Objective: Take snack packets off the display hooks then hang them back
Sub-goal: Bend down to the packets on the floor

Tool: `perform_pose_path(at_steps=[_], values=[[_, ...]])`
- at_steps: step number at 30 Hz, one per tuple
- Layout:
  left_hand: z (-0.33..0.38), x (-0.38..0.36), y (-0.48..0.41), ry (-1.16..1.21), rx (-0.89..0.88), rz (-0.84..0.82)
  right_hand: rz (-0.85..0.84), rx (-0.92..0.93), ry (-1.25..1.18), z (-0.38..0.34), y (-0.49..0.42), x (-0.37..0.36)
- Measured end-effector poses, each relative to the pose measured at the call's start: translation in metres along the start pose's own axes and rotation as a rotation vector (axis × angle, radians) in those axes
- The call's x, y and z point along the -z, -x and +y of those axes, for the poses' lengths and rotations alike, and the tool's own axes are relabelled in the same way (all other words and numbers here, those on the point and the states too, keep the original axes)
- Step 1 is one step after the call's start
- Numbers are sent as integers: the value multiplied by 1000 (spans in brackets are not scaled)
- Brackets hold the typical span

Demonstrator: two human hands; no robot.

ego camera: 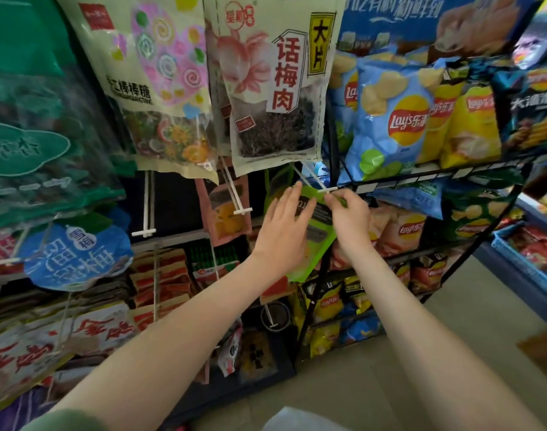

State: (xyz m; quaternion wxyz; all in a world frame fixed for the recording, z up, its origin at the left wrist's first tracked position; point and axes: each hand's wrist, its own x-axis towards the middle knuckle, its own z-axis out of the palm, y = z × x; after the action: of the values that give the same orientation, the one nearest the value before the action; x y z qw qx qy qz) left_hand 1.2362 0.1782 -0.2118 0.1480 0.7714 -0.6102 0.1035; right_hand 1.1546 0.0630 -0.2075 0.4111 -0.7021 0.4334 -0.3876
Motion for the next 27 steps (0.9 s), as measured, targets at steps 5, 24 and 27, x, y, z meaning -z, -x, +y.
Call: perform_pose_path(at_steps=[5,24,27], values=[[1,-13,0,57,66,-34,-34,37,80,0,-6,1],[-25,-41,-11,430,218,57,174,235,119,13,3,-33],[-31,-47,-13,371,206,96,280,272,79,32,23,-48]])
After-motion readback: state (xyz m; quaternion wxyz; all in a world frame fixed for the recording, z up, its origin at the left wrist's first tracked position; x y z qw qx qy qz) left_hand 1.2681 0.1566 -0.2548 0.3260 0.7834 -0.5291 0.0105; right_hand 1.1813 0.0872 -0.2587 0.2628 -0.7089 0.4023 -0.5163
